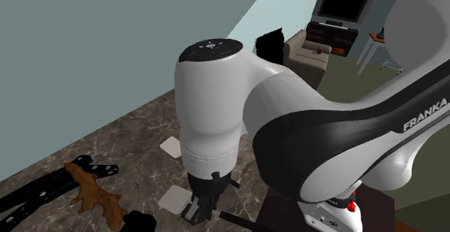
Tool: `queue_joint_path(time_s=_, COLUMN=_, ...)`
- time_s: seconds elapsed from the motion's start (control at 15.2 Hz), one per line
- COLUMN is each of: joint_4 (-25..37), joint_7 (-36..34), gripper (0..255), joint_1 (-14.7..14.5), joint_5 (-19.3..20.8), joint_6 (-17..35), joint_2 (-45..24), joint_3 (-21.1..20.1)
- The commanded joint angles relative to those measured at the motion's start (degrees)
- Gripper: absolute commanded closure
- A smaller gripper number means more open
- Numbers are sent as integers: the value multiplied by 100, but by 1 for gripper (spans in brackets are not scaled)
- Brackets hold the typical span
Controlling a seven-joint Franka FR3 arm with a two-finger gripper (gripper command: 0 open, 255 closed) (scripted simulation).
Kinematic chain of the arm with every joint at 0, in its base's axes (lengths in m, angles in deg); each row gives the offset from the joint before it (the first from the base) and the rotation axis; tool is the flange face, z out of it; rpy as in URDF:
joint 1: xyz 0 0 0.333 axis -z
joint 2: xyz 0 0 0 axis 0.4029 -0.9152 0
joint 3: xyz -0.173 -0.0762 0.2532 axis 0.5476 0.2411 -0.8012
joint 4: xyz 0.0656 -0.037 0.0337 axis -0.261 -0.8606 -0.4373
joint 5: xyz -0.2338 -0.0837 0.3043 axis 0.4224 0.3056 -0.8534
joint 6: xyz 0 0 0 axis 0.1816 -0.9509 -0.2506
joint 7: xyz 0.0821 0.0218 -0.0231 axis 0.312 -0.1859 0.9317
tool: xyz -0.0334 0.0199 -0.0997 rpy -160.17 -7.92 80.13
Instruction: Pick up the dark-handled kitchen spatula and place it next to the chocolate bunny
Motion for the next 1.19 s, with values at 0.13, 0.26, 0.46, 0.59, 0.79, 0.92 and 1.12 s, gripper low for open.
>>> queue_joint_path(time_s=0.13, joint_4=-212, joint_7=-12, gripper=255, joint_1=9, joint_5=16, joint_6=363, joint_2=-156, joint_3=-65)
queue_joint_path(time_s=0.26, joint_4=-296, joint_7=-30, gripper=255, joint_1=18, joint_5=36, joint_6=539, joint_2=-253, joint_3=-101)
queue_joint_path(time_s=0.46, joint_4=-413, joint_7=-64, gripper=255, joint_1=34, joint_5=76, joint_6=806, joint_2=-412, joint_3=-155)
queue_joint_path(time_s=0.59, joint_4=-486, joint_7=-93, gripper=255, joint_1=47, joint_5=112, joint_6=988, joint_2=-529, joint_3=-191)
queue_joint_path(time_s=0.79, joint_4=-486, joint_7=-93, gripper=255, joint_1=47, joint_5=112, joint_6=988, joint_2=-529, joint_3=-191)
queue_joint_path(time_s=0.92, joint_4=-486, joint_7=-93, gripper=255, joint_1=47, joint_5=112, joint_6=988, joint_2=-529, joint_3=-191)
queue_joint_path(time_s=1.12, joint_4=-486, joint_7=-93, gripper=255, joint_1=46, joint_5=112, joint_6=987, joint_2=-528, joint_3=-191)
